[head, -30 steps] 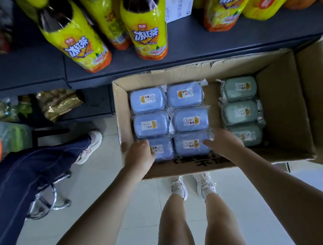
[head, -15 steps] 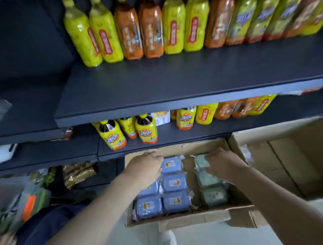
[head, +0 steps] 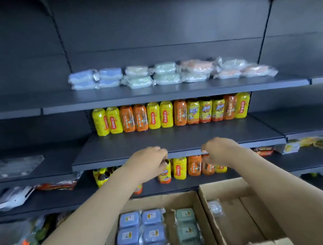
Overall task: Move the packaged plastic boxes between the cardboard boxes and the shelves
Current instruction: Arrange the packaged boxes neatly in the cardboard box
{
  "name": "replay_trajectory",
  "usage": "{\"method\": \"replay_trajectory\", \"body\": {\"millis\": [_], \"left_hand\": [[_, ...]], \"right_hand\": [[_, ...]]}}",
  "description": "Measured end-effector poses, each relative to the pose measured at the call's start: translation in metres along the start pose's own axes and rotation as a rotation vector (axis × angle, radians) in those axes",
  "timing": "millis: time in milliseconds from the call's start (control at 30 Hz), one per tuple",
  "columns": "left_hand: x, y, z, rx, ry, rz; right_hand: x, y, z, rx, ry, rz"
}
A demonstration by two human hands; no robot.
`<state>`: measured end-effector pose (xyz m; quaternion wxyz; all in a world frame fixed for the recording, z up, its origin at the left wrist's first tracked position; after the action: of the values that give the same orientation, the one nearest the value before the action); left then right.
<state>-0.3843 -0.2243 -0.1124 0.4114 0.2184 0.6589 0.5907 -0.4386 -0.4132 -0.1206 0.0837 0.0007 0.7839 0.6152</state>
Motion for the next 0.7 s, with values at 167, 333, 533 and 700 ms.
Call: {"method": "replay_trajectory", "body": {"millis": [167,333,533,700], "left_hand": [[0.000,0.082,-0.020,-0.075,-0.036,-0.081],[0.002,0.138,-0.006,-0.106,-0.015,-0.143],[0.006,0.187,0.056,-0.140,0.057,-0.187],[0.021,0.216,0.119,-0.205,0.064,-0.192]], "right_hand": [[0.014,0.073,-0.004,-0.042,0.017,-0.094],[0.005,0.126,0.016,-0.060,0.026,-0.200],[-0.027,0.173,0.051,-0.091,-0.002,-0.290],[-0.062,0.209,0.086,-0.075,-0.016,-0.338]]}}
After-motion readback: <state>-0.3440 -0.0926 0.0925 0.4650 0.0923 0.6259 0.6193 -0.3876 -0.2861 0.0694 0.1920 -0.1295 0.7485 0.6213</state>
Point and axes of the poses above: each hand's wrist, its own x-axis away from the middle knuckle, its own y-axis out of the back of the hand, z = x × y, the point moved 4 cm from there along -x, towards the middle knuckle, and after that the axes turned 13 degrees about -z, right-handed, at the moved point
